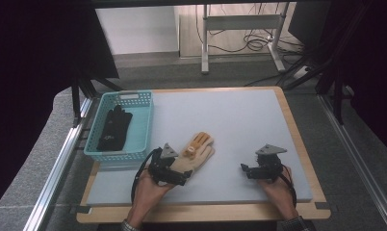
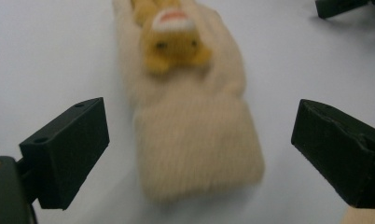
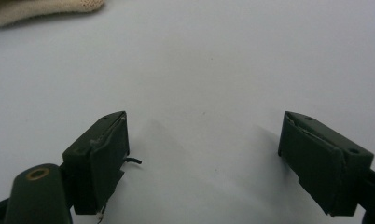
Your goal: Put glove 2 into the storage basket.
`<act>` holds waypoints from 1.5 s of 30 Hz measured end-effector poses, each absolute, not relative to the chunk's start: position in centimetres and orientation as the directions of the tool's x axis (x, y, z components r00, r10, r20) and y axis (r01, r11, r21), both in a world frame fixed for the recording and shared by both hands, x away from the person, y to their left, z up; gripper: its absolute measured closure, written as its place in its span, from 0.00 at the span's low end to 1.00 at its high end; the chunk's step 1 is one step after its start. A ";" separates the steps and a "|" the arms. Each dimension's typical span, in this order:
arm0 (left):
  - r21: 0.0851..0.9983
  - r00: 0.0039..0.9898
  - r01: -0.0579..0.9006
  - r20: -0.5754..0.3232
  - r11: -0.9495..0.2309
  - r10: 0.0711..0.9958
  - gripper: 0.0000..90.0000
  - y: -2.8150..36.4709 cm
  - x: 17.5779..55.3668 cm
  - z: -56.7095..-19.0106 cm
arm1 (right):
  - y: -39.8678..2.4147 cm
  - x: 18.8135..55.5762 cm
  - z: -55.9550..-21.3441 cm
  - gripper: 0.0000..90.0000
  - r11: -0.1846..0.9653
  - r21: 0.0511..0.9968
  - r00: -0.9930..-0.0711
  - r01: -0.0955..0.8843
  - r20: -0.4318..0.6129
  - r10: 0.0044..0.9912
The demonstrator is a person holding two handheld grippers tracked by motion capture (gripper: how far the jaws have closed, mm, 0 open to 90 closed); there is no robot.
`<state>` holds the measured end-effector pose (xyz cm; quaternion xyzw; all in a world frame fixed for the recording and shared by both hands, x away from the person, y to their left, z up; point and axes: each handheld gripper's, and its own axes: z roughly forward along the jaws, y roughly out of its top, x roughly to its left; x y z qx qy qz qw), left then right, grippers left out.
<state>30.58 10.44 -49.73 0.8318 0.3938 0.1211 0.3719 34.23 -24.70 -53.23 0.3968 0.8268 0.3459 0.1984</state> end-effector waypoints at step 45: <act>0.552 0.662 0.660 -0.106 -0.510 0.742 0.65 6.7 37.8 -50.6 | -24.7 34.2 -53.2 0.18 0.447 0.729 -0.606 0.519 -0.055 0.794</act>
